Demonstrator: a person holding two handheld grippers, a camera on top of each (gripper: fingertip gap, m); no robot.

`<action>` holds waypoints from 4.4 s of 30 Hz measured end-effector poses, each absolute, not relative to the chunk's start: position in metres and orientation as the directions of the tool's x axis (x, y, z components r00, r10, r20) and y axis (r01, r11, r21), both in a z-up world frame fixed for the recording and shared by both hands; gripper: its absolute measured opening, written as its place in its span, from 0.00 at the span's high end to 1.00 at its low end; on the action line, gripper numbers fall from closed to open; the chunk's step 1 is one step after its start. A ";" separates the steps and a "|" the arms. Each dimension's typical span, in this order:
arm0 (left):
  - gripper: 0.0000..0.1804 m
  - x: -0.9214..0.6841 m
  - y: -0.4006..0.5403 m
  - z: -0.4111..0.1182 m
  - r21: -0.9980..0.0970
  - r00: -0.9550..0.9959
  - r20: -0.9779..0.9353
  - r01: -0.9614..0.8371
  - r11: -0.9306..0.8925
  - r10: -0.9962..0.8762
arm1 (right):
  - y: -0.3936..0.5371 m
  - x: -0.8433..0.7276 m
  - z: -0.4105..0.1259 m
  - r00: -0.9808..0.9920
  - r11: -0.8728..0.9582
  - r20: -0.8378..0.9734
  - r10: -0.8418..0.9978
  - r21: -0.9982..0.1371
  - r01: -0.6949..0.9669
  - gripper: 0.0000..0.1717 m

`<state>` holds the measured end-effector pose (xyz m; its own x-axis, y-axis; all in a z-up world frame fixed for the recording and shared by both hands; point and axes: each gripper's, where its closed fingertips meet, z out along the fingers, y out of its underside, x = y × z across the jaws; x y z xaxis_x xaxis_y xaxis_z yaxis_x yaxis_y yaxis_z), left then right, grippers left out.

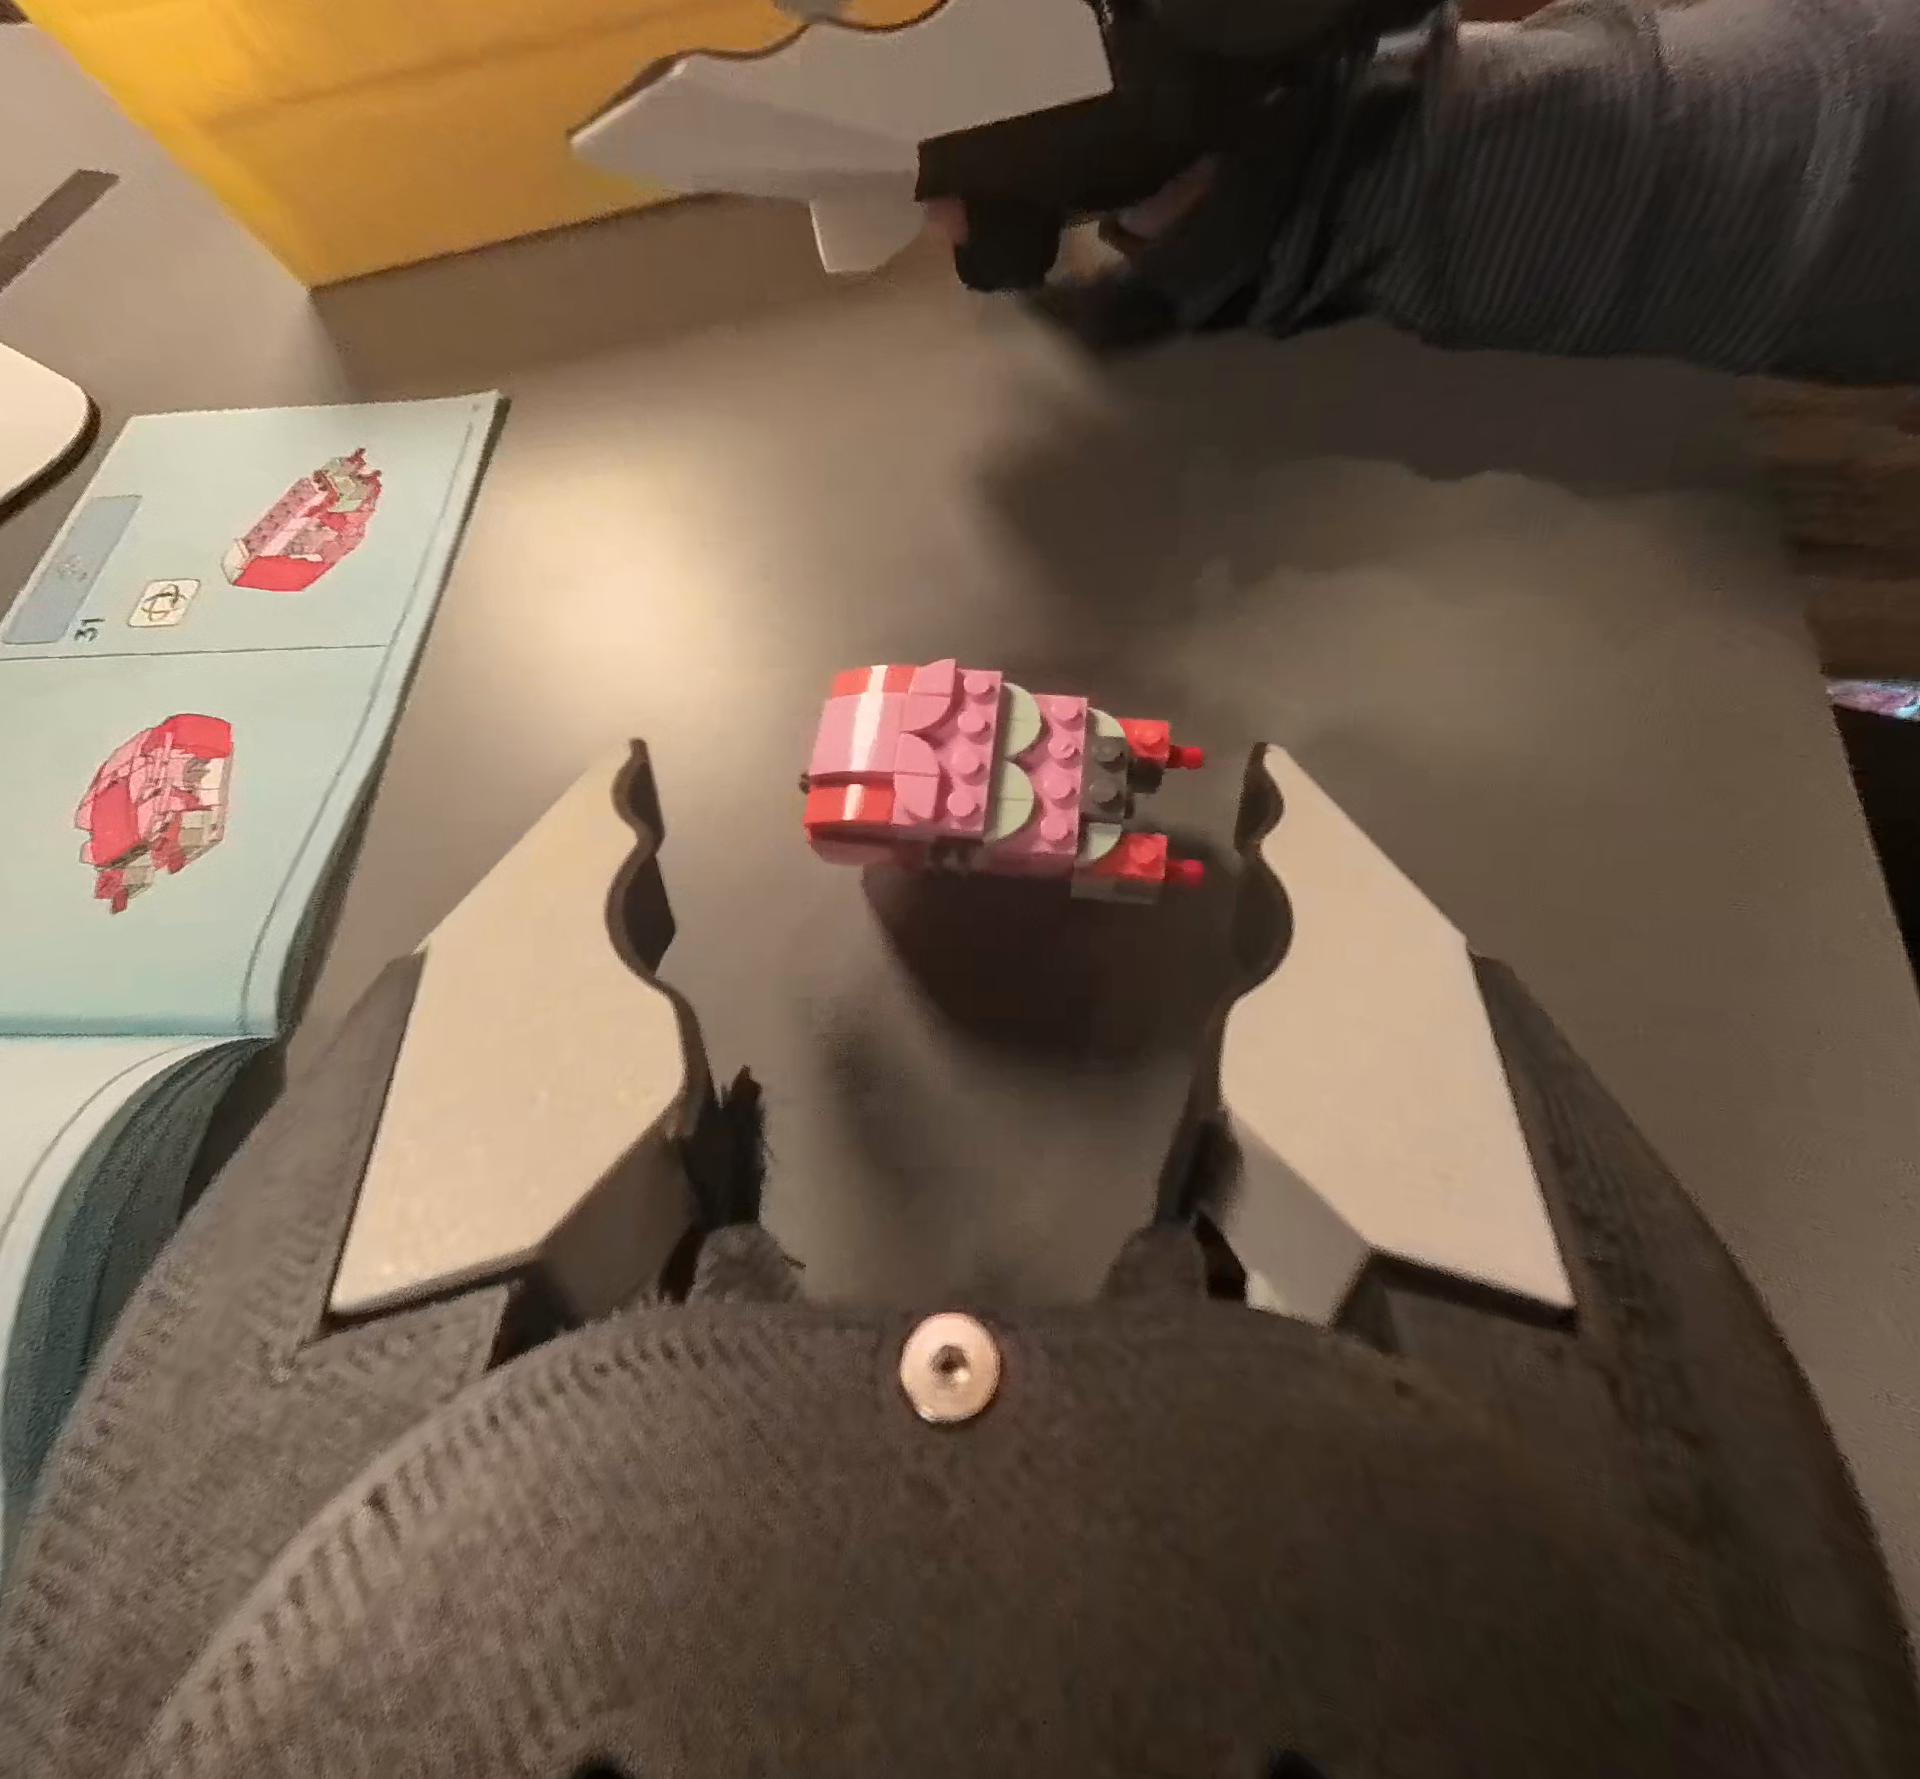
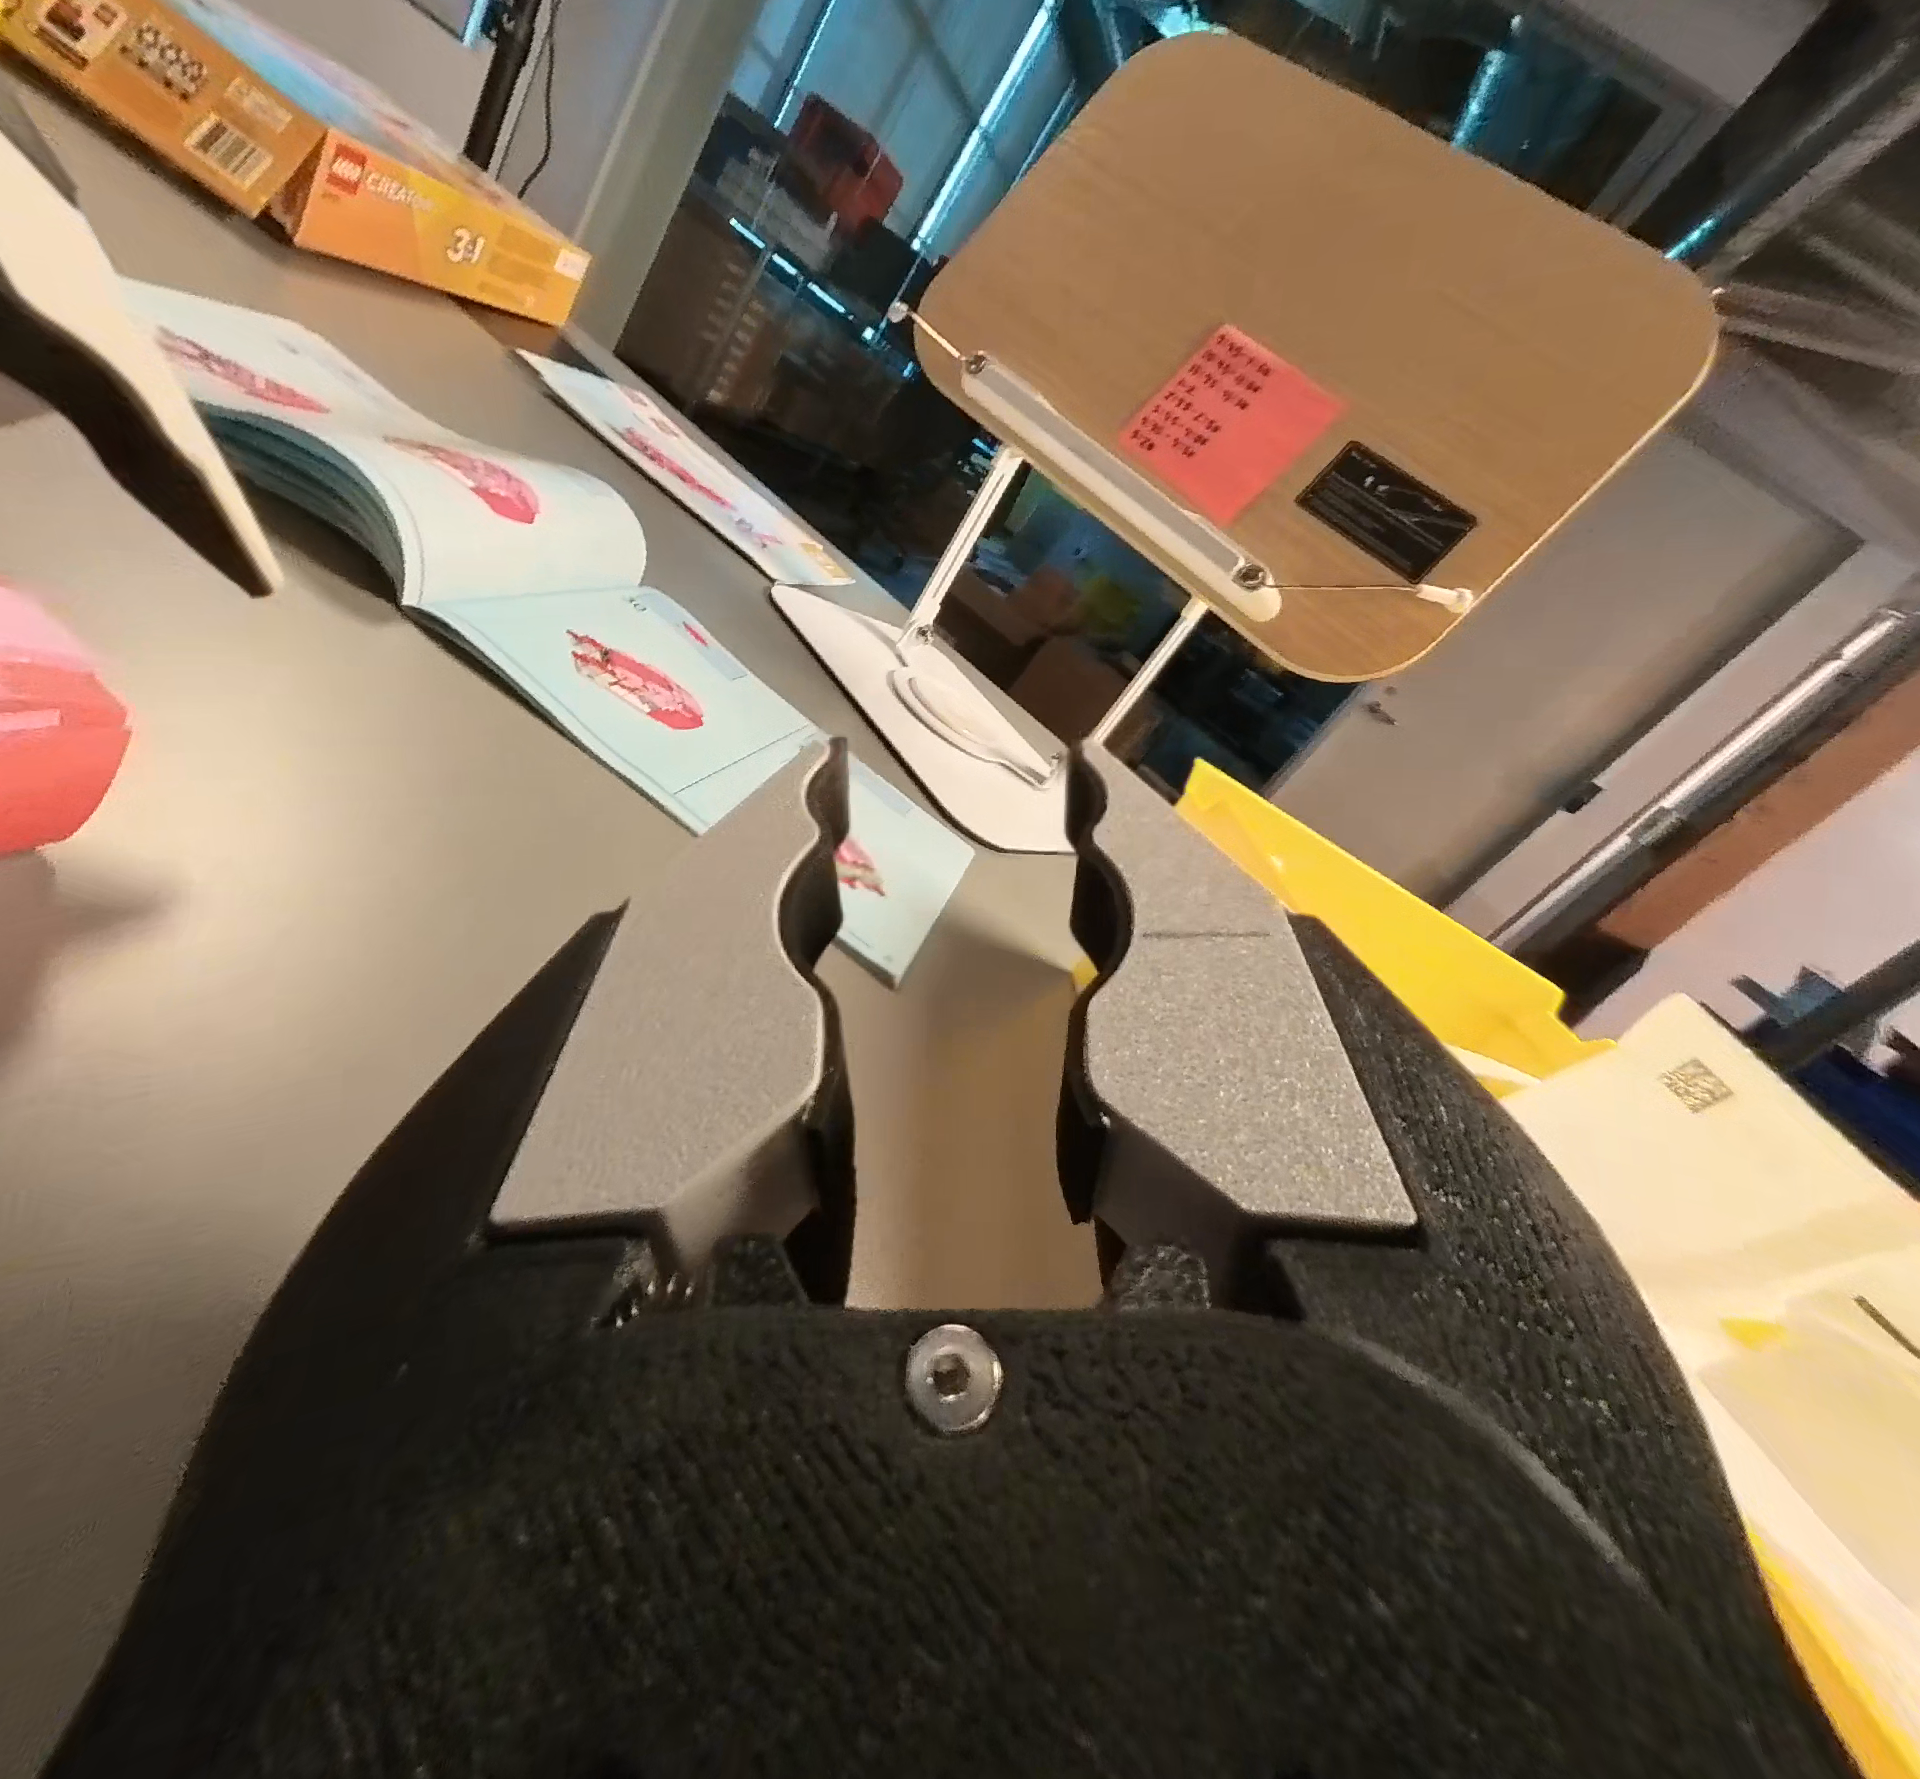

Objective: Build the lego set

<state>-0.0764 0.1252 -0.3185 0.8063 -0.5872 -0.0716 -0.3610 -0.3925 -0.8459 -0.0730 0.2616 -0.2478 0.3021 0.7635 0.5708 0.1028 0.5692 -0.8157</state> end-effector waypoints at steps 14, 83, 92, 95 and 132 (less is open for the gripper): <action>0.88 -0.107 0.113 -0.206 -0.904 0.906 -0.378 -0.318 0.284 -0.190 | 0.280 -0.058 -0.232 0.463 0.660 0.652 0.600 -0.731 0.173 1.00; 0.97 -0.116 0.123 -0.222 -0.969 0.952 -0.173 -0.119 0.217 -0.251 | 0.274 -0.124 -0.241 0.540 0.633 0.711 0.449 -0.681 0.370 1.00; 0.96 -0.099 0.072 -0.149 -0.922 0.943 -0.057 0.076 0.379 -0.329 | 0.277 -0.127 -0.244 0.558 0.592 0.676 0.481 -0.720 0.363 1.00; 0.95 -0.113 0.028 -0.129 -0.925 0.954 -0.033 0.084 0.372 -0.299 | 0.278 -0.125 -0.242 0.570 0.585 0.658 0.492 -0.735 0.343 1.00; 1.00 -0.320 -0.121 -0.347 -0.293 0.999 -0.032 -0.026 -0.956 -0.018 | 0.273 -0.132 -0.244 0.537 0.581 0.639 0.551 -0.755 0.303 1.00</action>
<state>-0.3201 -0.1213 -0.3470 0.9993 -0.0175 -0.0316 -0.0260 -0.9557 -0.2933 -0.1317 0.2730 -0.2444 0.5366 0.5508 0.6393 0.3033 0.5811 -0.7552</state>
